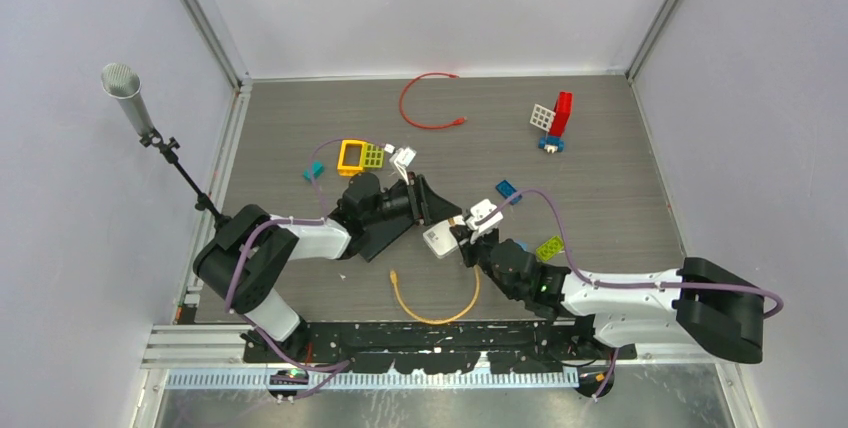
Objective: Insert the plug into the switch port
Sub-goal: Insert the connector into the switch port.
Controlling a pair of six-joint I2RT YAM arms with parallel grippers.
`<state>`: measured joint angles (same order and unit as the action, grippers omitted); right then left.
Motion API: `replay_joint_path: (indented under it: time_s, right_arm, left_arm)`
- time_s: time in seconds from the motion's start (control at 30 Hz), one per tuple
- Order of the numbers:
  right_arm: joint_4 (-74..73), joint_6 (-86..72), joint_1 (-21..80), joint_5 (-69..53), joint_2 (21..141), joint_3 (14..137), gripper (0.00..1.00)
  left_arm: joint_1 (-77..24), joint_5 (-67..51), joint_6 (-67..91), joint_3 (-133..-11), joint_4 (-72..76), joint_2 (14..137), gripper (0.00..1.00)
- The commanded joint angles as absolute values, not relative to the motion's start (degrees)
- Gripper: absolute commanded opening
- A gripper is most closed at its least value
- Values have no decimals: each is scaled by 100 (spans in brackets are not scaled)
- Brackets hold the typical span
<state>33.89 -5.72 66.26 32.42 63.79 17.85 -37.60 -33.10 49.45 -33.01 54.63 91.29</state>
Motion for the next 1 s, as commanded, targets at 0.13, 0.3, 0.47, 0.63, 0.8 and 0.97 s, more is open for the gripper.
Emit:
replay_joint_path:
  time_s: [0.13, 0.3, 0.47, 0.63, 0.8, 0.97]
  right_arm:
    - [3976, -406, 6479, 3357, 6450, 2092, 1]
    - [3969, -383, 6431, 3314, 6451, 2084, 1]
    - [4172, -57, 6433, 3092, 6550, 1876, 21]
    - [6229, 488, 6431, 2875, 6986, 1176, 38]
    - [7382, 706, 6434, 2578, 7520, 945, 39]
    - [8223, 683, 6433, 2501, 7930, 739, 37]
  left_arm:
    - [-3775, -3482, 4834, -3385, 5766, 9036, 34]
    - [-3777, -3487, 4838, -3394, 5766, 9052, 11]
    - [-3777, -3376, 4852, -3417, 5612, 9050, 0]
    - [-3771, -3156, 4869, -3413, 5407, 8993, 0]
    - [-3773, -3107, 4860, -3381, 5399, 8953, 0]
    - [-3772, -3094, 4869, -3370, 5401, 8955, 0]
